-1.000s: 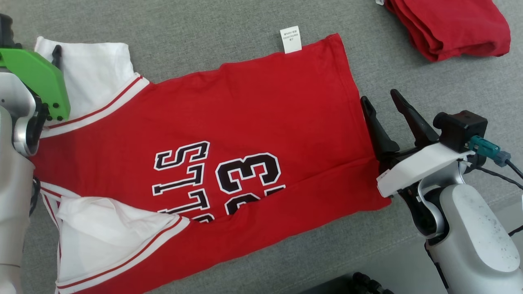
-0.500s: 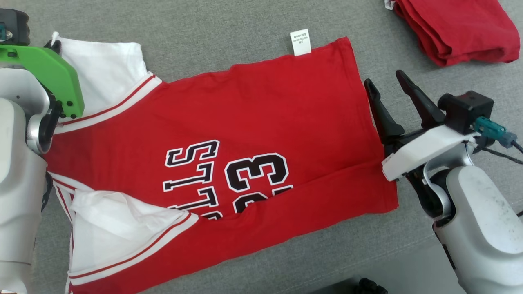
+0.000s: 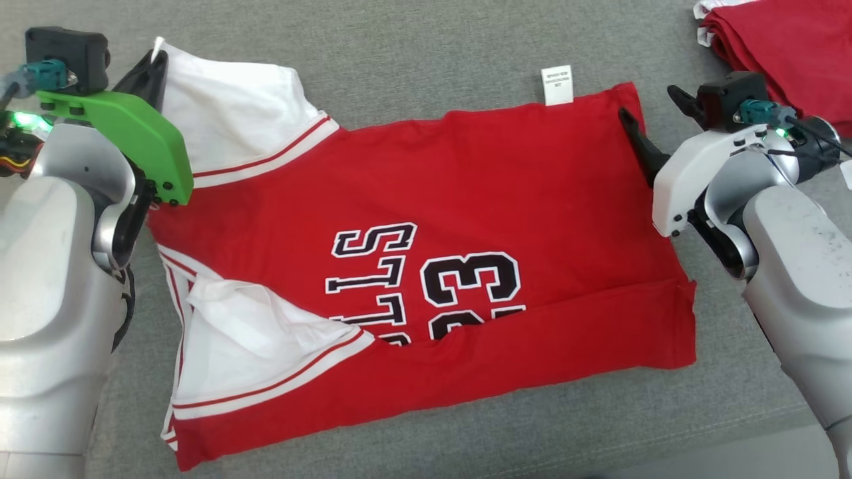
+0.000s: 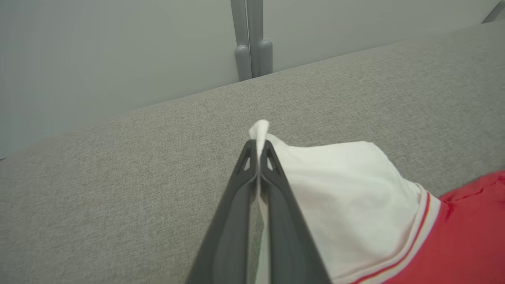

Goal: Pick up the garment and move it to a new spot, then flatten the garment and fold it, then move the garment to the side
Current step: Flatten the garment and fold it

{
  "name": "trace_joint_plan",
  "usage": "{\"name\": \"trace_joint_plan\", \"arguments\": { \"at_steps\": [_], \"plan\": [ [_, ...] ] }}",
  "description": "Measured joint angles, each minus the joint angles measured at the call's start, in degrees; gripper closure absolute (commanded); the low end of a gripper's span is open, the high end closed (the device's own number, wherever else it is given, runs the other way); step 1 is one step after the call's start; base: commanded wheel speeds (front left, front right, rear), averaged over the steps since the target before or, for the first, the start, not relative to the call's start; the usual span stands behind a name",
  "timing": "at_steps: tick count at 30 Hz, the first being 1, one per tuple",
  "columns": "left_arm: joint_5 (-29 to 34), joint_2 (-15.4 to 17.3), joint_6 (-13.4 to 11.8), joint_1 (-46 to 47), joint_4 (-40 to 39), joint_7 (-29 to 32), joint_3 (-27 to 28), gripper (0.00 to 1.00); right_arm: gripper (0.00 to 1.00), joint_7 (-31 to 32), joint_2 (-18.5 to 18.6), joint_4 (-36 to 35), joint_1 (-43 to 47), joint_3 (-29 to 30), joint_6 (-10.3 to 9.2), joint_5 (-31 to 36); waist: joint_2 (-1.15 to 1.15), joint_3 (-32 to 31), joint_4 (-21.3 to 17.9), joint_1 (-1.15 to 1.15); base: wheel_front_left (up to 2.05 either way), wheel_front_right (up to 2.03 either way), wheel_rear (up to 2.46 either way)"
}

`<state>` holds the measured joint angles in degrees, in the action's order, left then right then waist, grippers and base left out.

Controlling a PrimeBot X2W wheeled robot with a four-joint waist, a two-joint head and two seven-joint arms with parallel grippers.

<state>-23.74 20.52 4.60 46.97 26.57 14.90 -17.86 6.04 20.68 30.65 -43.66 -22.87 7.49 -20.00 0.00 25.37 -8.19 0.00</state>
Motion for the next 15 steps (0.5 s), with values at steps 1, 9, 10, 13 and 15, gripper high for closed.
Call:
{"name": "trace_joint_plan", "arguments": {
  "at_steps": [1,9,10,13,15],
  "plan": [
    [-0.02,-0.13,-0.01,-0.21,-0.53,-0.18,-0.11,1.00,0.00,-0.01,0.19,1.57,-0.79,-0.43,0.00,-0.19,0.00,-0.16,0.53,0.00,0.00,0.00,0.00],
    [-0.63,-0.32,-0.57,-1.30,-2.36,-0.83,-0.11,1.00,0.00,-0.46,0.29,10.72,-6.15,-5.22,0.00,-0.65,0.00,-0.59,2.75,0.00,0.00,0.00,0.00],
    [-0.70,-0.32,-0.58,-1.43,-2.44,-0.83,-0.11,1.00,0.00,-0.03,0.27,11.55,-6.78,-5.99,0.00,-0.92,0.00,-0.53,2.83,0.00,0.00,0.00,0.00],
    [-0.88,-0.36,-0.75,-1.46,-2.63,-0.86,-0.16,1.00,0.16,-0.03,0.33,13.35,-8.33,-8.20,0.00,-2.21,0.00,-0.43,3.03,0.00,0.00,0.00,0.00],
    [-1.05,-0.37,-0.79,-1.48,-2.66,-0.96,-0.13,1.00,0.44,0.14,0.35,14.38,-9.36,-9.96,0.00,-3.66,0.00,-0.43,3.16,0.00,0.00,0.00,0.00]
  ]
}}
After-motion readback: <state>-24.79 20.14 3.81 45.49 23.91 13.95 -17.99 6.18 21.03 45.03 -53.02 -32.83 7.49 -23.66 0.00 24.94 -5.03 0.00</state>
